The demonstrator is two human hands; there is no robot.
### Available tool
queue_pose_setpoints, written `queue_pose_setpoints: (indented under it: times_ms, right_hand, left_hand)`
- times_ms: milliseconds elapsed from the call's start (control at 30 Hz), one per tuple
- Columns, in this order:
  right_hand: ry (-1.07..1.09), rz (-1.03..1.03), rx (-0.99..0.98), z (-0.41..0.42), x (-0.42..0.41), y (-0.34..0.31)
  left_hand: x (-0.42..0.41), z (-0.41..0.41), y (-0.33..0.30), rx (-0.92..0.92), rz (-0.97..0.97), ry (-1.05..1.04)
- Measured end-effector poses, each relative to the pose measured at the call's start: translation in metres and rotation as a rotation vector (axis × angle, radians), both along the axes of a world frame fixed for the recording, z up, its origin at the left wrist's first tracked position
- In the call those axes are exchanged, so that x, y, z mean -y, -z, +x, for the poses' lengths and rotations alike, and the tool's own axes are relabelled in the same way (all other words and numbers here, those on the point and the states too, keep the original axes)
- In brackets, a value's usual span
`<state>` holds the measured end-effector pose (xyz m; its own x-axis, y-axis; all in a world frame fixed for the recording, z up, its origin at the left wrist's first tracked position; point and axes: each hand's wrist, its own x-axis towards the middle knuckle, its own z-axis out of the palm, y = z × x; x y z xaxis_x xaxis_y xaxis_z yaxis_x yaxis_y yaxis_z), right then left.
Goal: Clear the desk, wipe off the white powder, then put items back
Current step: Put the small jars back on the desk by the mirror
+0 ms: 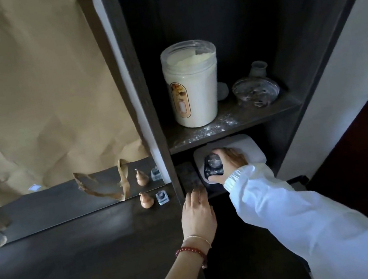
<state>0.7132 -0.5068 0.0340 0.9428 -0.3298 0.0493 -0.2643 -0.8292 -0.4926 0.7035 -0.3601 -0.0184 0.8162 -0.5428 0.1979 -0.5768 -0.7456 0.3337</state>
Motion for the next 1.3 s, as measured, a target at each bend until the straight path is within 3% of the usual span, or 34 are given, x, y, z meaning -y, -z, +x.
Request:
queue_pose_setpoints:
  times_ms: [133, 300, 467, 700, 1000, 1167, 1300]
  right_hand:
    - [0.000, 0.091, 0.240, -0.028, 0.005, 0.013]
    - [-0.044, 0.135, 0.342, -0.054, 0.014, 0.016]
    - [-0.042, 0.210, 0.300, -0.084, 0.023, 0.026]
    - [-0.053, 0.197, 0.224, -0.095, 0.026, 0.038]
    - [-0.112, 0.219, 0.206, -0.100, 0.016, 0.054]
    - [-0.034, 0.295, 0.127, -0.116, 0.014, 0.074]
    - [0.047, 0.330, 0.012, -0.140, 0.028, 0.099]
  left_hand:
    - [0.014, 0.009, 0.027, 0.048, 0.225, -0.001]
    - [0.019, 0.013, 0.035, 0.256, 0.222, -0.019]
    - [0.015, 0.020, 0.040, 0.458, 0.192, 0.027]
    - [0.003, 0.021, 0.033, 0.589, 0.103, 0.119]
    - [-0.040, -0.031, -0.011, 0.419, -0.244, 0.047]
    - [-0.059, -0.074, 0.002, 0.311, -0.303, 0.159]
    - [-0.050, -0.090, 0.046, 0.151, -0.233, 0.233]
